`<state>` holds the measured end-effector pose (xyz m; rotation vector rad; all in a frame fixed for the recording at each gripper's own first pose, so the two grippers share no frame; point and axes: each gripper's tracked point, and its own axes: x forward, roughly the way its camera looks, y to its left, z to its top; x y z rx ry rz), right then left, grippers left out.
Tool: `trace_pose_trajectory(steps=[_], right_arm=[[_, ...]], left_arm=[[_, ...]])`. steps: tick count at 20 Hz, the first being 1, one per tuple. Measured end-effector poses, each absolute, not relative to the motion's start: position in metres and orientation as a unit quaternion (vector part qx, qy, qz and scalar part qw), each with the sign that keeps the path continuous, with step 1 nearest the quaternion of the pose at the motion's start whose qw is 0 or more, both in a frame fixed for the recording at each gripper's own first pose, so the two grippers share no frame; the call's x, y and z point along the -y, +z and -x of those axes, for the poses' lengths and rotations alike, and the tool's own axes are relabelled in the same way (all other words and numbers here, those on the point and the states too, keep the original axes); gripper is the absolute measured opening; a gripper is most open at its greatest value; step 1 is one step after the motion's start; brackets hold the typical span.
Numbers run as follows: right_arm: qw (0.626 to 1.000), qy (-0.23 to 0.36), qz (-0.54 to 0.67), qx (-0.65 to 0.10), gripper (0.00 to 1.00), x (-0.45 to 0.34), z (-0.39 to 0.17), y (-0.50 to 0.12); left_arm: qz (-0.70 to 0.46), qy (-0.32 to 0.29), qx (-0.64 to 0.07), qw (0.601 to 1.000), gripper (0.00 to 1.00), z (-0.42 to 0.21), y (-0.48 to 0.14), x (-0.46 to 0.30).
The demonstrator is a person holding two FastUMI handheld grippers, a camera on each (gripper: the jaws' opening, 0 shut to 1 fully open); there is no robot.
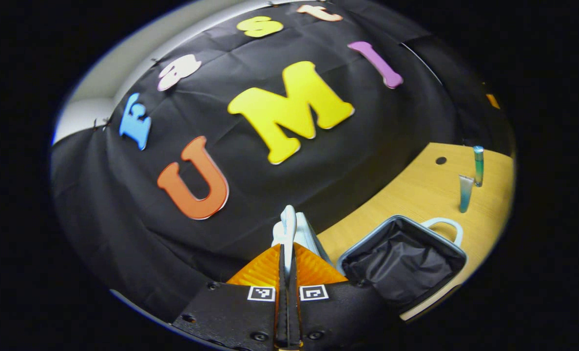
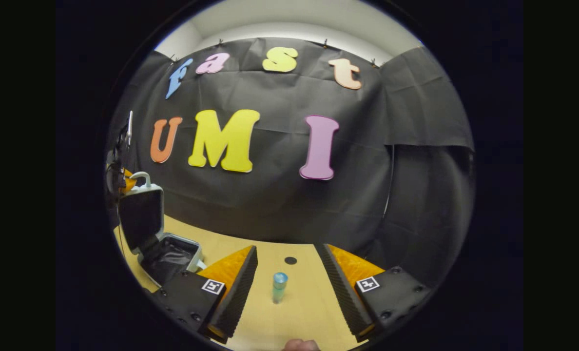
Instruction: First open the suitcase, pack the skin care products into it, and then close the suitcase.
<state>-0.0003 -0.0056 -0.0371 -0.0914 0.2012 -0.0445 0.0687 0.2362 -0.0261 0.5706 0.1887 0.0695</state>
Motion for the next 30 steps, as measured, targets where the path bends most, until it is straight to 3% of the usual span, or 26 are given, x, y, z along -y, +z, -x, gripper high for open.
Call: trace_pose_trajectory(steps=[7,14,18,23,26,28,30], right_arm=[[0.990,0.029,0.076,-0.117,0.80,-0.062,-0.008,-0.036],[0.985,0.046,0.093,-0.138,0.79,-0.100,-0.016,-0.044],[0.983,0.060,0.105,-0.135,0.79,-0.115,-0.016,-0.041],[0.984,0.067,0.096,-0.135,0.80,-0.121,-0.018,-0.041],[0.986,0.065,0.086,-0.129,0.79,-0.113,-0.014,-0.042],[0.987,0.056,0.067,-0.133,0.80,-0.102,-0.015,-0.046],[0.989,0.044,0.044,-0.134,0.80,-0.088,-0.016,-0.047]], left_arm=[[-0.049,0.108,-0.141,0.983,0.05,-0.067,-0.114,-0.388],[0.139,0.119,-0.191,0.964,0.07,-0.070,-0.228,-0.415],[0.183,0.116,-0.221,0.951,0.14,-0.076,-0.270,-0.412],[0.175,0.118,-0.215,0.954,0.30,-0.064,-0.264,-0.416],[0.168,0.119,-0.177,0.962,0.84,-0.053,-0.220,-0.400],[0.139,0.126,-0.150,0.971,0.80,-0.041,-0.180,-0.376],[0.111,0.134,-0.115,0.978,0.88,-0.034,-0.135,-0.345]])
